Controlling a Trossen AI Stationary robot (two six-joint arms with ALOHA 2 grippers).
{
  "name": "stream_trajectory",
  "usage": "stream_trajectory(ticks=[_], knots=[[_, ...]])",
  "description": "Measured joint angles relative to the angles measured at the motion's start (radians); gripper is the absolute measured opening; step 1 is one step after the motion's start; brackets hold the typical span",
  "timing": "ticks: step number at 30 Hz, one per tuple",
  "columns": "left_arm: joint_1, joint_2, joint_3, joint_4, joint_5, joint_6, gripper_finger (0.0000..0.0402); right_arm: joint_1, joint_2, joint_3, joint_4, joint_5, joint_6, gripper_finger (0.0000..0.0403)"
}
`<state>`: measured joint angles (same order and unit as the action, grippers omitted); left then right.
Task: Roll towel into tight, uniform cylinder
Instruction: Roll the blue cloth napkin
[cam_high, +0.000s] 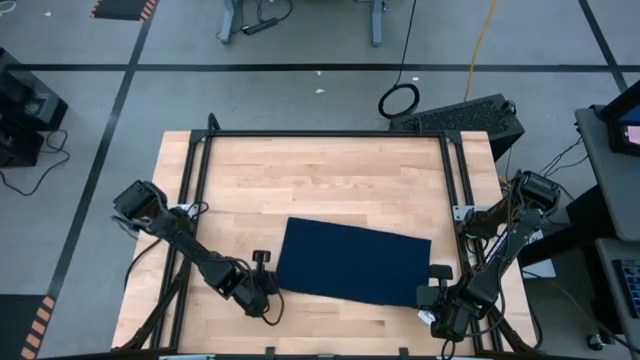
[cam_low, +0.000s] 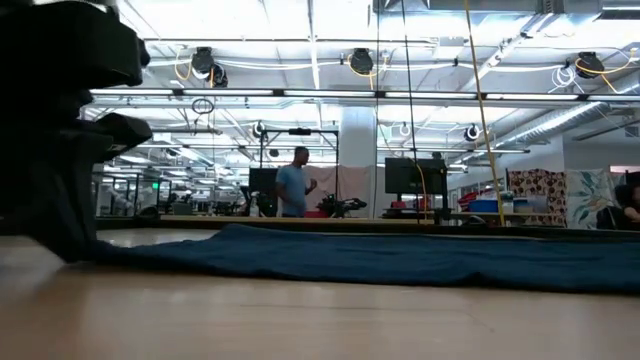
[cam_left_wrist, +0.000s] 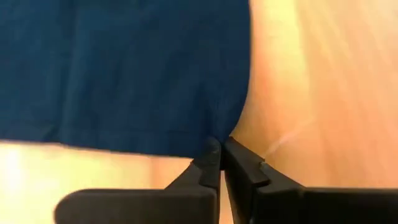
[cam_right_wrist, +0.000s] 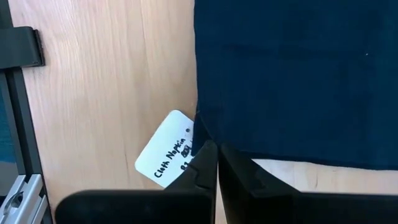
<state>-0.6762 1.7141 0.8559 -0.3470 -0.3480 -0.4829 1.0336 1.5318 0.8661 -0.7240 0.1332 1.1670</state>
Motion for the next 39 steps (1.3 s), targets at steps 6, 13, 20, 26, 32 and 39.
stream_trajectory(ticks=[6, 13, 20, 26, 32, 39], knots=[[0.0, -0.135, 0.028, -0.08, 0.011, -0.018, 0.0005, 0.0, 0.0, 0.0, -0.007, 0.0, -0.011, 0.0002], [0.022, -0.239, 0.032, -0.084, 0.081, -0.032, 0.0004, 0.0, 0.0, 0.0, -0.012, -0.002, -0.025, 0.0002], [0.085, -0.264, 0.032, -0.166, -0.095, 0.047, 0.0004, -0.018, 0.0, 0.0, -0.114, 0.014, -0.003, 0.0002], [0.178, -0.296, 0.039, -0.176, -0.161, 0.173, 0.0004, -0.05, -0.006, 0.021, -0.329, 0.068, 0.053, 0.0002], [0.249, -0.389, 0.08, -0.173, -0.24, 0.307, 0.0004, -0.052, -0.04, 0.144, -0.669, 0.167, 0.113, 0.0002], [0.293, -0.47, 0.097, -0.126, -0.244, 0.383, 0.0004, -0.052, -0.121, 0.242, -0.843, 0.255, 0.178, 0.0001]])
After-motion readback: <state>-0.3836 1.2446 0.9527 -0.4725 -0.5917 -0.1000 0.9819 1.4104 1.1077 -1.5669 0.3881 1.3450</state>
